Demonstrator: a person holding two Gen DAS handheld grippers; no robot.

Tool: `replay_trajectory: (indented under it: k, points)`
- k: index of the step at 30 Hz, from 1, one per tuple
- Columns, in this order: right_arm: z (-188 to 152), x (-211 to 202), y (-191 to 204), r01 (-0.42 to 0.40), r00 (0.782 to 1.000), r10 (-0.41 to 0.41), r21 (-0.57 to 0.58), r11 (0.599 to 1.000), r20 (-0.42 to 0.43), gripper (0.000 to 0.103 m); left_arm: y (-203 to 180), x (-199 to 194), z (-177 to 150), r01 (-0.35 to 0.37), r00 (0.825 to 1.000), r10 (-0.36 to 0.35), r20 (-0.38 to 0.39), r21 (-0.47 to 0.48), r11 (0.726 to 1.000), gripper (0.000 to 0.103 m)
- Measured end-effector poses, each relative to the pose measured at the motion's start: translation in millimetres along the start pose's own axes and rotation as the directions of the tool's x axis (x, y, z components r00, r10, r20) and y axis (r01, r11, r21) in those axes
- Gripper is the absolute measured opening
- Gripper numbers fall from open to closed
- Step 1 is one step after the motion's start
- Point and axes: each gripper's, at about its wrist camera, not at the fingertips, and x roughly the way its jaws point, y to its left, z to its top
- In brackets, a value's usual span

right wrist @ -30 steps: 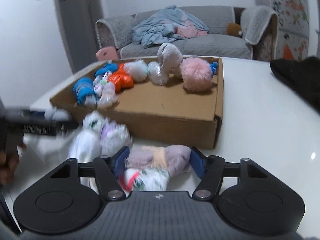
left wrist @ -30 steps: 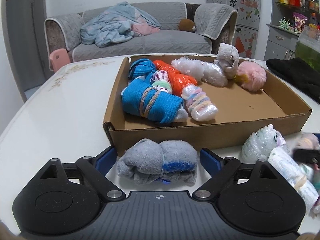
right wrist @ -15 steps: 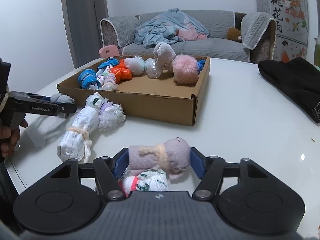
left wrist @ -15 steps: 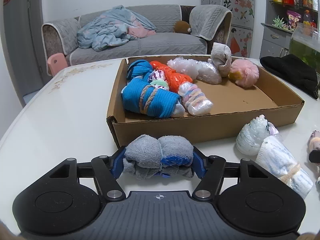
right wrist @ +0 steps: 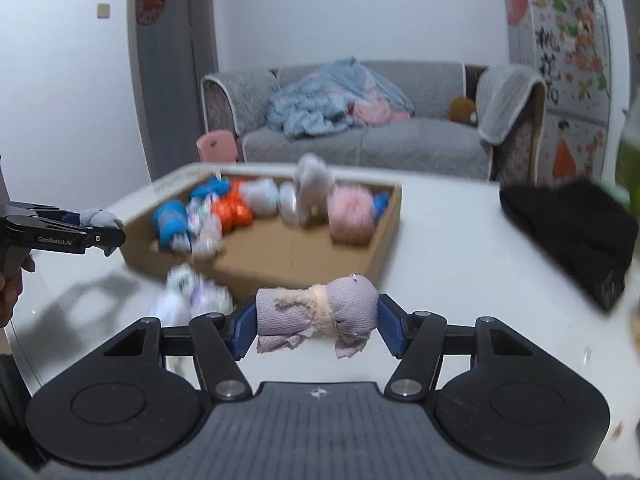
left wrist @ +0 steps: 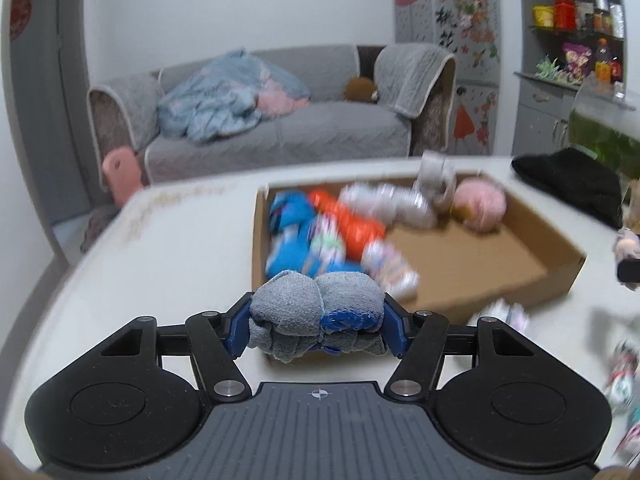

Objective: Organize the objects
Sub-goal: 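Carry both sock rolls over the tray and lower them in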

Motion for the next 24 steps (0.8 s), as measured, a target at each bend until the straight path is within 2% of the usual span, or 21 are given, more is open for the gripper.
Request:
replay_trajectory:
  k: [4, 6, 11, 17, 24]
  points:
    - [35.8, 7.1, -2.8, -0.027, 0.999, 0.028, -0.040, 0.999, 0.044, 0.058, -12.9, 2.1, 41.9, 0.022, 0.999, -0.025, 0.046, 0.060, 0.998, 0.068]
    - [53.0, 12.8, -3.7, -0.032, 0.997, 0.036, -0.065, 0.997, 0.062, 0.058, -19.5, 7.5, 60.9, 0.055, 0.997, -0.058, 0.056, 0.063, 0.997, 0.068]
    - [84.2, 37.3, -6.7, -0.092, 0.993, 0.099, -0.107, 0.990, 0.061, 0.058, -47.4, 38.5, 92.5, 0.099, 0.994, -0.103, 0.029, 0.119, 0.988, 0.068]
    - [94.8, 77.4, -5.4, -0.144, 0.989, 0.145, -0.144, 0.979, 0.001, 0.058, -75.0, 82.0, 95.5, 0.150, 0.989, -0.147, -0.029, 0.185, 0.971, 0.069]
    - [93.1, 121.7, -10.9, -0.199, 0.978, 0.187, -0.143, 0.970, -0.094, 0.058, -80.7, 132.4, 80.2, 0.161, 0.983, -0.137, -0.119, 0.222, 0.962, 0.069]
